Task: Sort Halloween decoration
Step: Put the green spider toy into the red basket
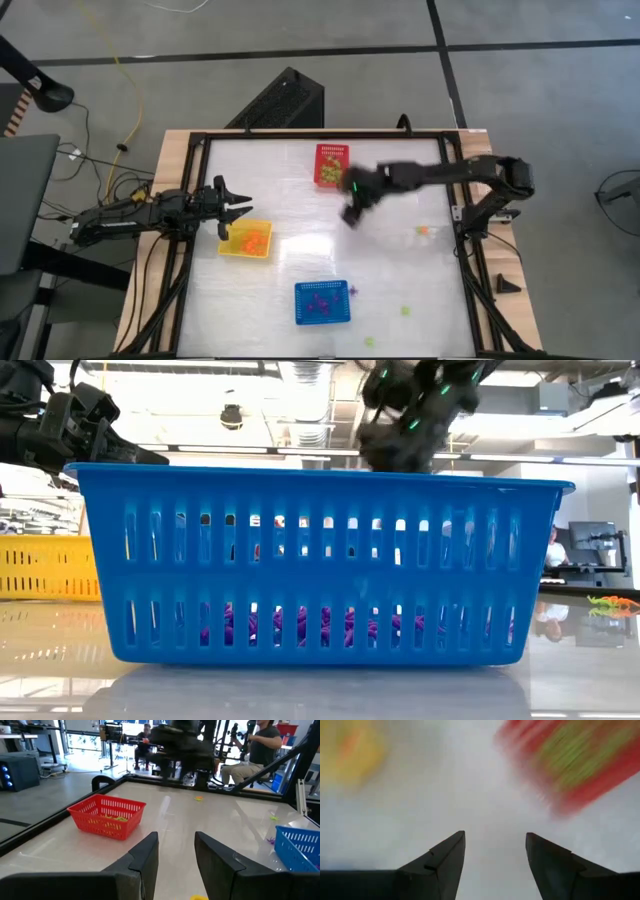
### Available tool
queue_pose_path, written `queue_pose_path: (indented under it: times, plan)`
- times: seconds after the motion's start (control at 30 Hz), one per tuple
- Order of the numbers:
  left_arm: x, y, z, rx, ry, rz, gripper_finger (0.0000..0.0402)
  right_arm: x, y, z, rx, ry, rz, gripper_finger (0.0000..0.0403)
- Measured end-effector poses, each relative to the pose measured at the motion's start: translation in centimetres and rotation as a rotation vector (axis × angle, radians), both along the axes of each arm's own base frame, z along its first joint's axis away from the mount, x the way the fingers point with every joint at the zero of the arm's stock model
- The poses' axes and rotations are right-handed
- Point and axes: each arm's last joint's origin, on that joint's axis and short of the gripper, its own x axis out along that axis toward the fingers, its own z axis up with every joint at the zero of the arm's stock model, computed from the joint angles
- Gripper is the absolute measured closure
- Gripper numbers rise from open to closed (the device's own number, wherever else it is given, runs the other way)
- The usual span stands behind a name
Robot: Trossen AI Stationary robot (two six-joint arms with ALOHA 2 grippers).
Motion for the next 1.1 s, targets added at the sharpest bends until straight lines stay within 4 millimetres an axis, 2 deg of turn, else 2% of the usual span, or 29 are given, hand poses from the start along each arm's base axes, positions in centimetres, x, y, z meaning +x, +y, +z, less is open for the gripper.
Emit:
queue_pose_path:
  times: [0.13,0.3,0.43,0.57,0.67,0.83,0.93,1.1]
  plan:
    - [0.0,0.0,0.0,0.000,0.000,0.000,0.0285,-2.6,6.4,0.6,0.090,0.153,0.204,0.0166]
    - [0.0,0.0,0.0,0.000,0.000,0.000,0.0285,-7.5,15.2,2.3,0.012,0.240,0.252,0.0174]
    - [0.0,0.0,0.0,0.000,0.000,0.000,0.0285,-11.7,23.0,1.6,-0.045,0.082,0.285,0.0174]
    - [0.0,0.0,0.0,0.000,0.000,0.000,0.0285,-15.0,28.7,-1.3,-0.227,-0.137,0.351,0.0174]
    - [0.0,0.0,0.0,0.000,0.000,-0.001,0.0285,-16.3,31.1,-4.2,-0.395,-0.185,0.402,0.0174]
    - [0.0,0.0,0.0,0.000,0.000,0.000,0.0285,-17.0,33.2,-7.7,-0.399,-0.091,0.488,0.0174]
    - [0.0,0.0,0.0,0.000,0.000,0.000,0.0285,-17.2,33.6,-8.9,-0.355,-0.045,0.479,0.0175]
    - [0.0,0.0,0.0,0.000,0.000,0.000,0.0285,-17.3,33.6,-9.4,-0.315,0.013,0.467,0.0175]
